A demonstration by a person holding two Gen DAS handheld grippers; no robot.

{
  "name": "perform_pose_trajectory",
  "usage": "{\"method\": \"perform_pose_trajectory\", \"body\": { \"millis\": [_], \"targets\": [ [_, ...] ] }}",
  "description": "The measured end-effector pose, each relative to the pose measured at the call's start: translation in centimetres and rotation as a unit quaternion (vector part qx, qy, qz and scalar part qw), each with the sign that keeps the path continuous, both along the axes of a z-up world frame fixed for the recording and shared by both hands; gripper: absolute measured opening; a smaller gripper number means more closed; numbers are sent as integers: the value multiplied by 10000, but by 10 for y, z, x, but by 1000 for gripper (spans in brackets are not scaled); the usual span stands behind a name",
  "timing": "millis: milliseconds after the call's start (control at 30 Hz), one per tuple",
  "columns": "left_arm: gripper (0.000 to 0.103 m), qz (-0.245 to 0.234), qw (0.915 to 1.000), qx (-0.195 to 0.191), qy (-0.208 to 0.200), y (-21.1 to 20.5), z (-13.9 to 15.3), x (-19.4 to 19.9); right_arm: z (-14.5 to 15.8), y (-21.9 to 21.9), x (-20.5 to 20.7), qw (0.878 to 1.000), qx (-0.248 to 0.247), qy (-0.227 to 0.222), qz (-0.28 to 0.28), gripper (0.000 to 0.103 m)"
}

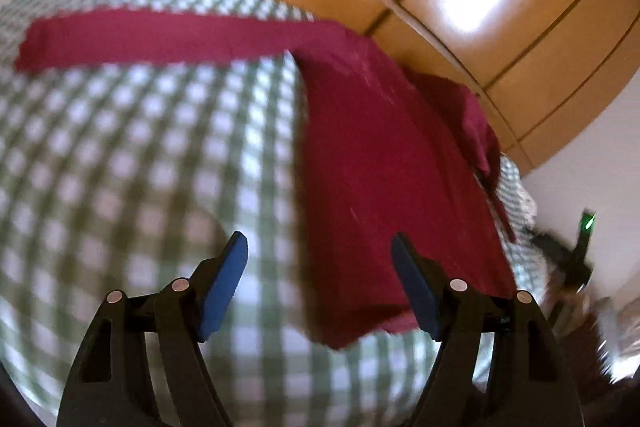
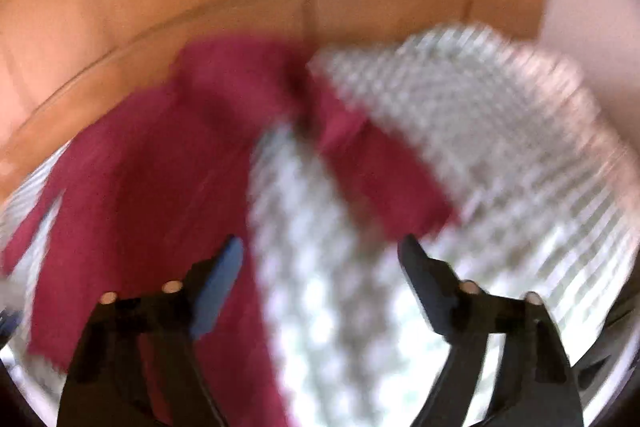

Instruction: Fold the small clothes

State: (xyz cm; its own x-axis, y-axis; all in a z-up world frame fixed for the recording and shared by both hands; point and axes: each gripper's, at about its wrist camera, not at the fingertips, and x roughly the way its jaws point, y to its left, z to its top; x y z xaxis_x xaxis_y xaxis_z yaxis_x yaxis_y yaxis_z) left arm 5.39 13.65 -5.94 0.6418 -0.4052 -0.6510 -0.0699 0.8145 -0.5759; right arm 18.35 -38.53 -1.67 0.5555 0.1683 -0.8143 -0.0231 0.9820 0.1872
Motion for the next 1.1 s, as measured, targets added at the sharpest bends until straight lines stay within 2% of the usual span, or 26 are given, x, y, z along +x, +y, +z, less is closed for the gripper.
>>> {"method": "perform_pose_trajectory", "body": {
  "millis": [100,167,200,233,267,300,333,433,567,667,733,833,933,967,1000,1033,1067,1100],
  "targets": [
    [71,-143,9994,-311,96,-11,-9,1,-29,16,-23,9980,291,469,300,61],
    [66,-214,9990,-356,173,-20,-16,5,-38,26,-32,9985,128,412,336,58],
    [58,-242,9990,-312,219,-25,-18,8,-38,29,-34,9987,71,381,332,56],
    [45,-306,9988,-294,227,-29,-19,10,-37,30,-33,9986,78,402,330,45],
    [35,-350,9987,-268,238,-32,-20,12,-35,31,-32,9982,111,450,375,27],
    [16,-412,9985,-210,279,-36,-21,15,-32,34,-31,9978,115,465,448,17],
    [13,-447,9985,-147,283,-39,-21,17,-27,35,-31,9975,105,458,536,8],
    [9,-452,9989,58,120,-45,-9,13,-3,33,-40,9975,88,169,683,8],
    [8,-562,9982,40,-189,-33,23,11,49,19,-59,9959,335,-366,753,7],
    [8,-640,9976,32,-246,-23,39,15,57,7,-75,9959,335,-403,735,7],
    [8,-674,9977,-32,-102,-18,33,17,42,2,-84,9970,244,-182,714,7],
    [8,-810,9960,201,333,-25,11,23,-2,-5,-95,9972,263,393,581,7],
    [11,-802,9927,411,802,-30,-14,22,-34,-5,-101,9958,68,753,523,9],
    [14,-791,9927,394,823,-29,-15,23,-37,-6,-101,9960,16,742,490,13],
    [25,-720,9934,369,812,-25,-12,26,-34,-6,-101,9967,0,674,457,18],
    [40,-616,9944,413,758,-20,-6,27,-30,-6,-100,9976,-49,570,385,29],
    [49,-428,9957,515,636,-12,0,28,-21,-6,-98,9988,-145,381,263,45],
    [62,-167,9967,611,508,-1,7,28,-13,-6,-96,9994,-206,218,194,52]
  ]
}}
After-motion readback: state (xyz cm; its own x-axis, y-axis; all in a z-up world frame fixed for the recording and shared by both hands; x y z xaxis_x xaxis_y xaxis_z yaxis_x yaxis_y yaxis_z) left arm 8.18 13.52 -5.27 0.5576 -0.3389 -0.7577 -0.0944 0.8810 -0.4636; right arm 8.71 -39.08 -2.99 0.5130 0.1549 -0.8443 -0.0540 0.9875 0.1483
